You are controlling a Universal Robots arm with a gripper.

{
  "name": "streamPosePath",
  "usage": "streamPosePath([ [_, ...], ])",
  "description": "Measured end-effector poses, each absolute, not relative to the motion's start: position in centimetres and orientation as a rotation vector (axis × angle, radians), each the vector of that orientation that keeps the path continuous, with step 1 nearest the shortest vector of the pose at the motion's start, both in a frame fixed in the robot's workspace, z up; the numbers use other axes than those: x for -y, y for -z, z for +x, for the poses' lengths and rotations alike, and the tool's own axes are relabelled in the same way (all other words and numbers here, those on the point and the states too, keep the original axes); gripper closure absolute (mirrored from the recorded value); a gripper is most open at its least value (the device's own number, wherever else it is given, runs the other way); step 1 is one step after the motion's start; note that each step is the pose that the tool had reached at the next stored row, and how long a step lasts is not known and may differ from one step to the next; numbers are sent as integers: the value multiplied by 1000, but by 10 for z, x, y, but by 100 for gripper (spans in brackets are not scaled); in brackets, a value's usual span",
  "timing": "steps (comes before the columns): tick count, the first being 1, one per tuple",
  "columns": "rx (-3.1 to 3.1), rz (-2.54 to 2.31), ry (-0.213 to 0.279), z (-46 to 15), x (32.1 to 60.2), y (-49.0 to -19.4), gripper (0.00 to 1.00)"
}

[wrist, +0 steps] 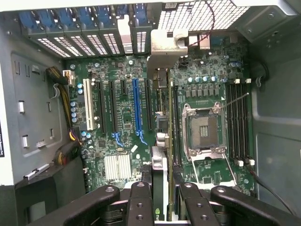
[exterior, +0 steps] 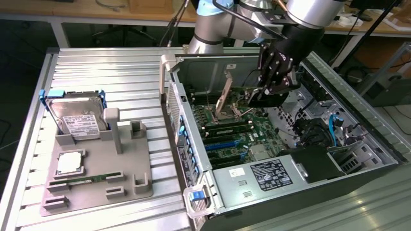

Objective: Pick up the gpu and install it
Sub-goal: 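Insert the gpu into the slot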

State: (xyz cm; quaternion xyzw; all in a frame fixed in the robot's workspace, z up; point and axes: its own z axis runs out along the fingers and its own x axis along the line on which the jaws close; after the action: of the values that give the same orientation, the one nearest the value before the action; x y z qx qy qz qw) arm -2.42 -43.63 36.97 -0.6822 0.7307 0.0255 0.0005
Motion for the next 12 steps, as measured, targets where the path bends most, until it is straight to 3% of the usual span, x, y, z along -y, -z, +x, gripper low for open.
streamPosePath([
  [12, -2295, -2142, -80, -24, 436, -365, 73],
])
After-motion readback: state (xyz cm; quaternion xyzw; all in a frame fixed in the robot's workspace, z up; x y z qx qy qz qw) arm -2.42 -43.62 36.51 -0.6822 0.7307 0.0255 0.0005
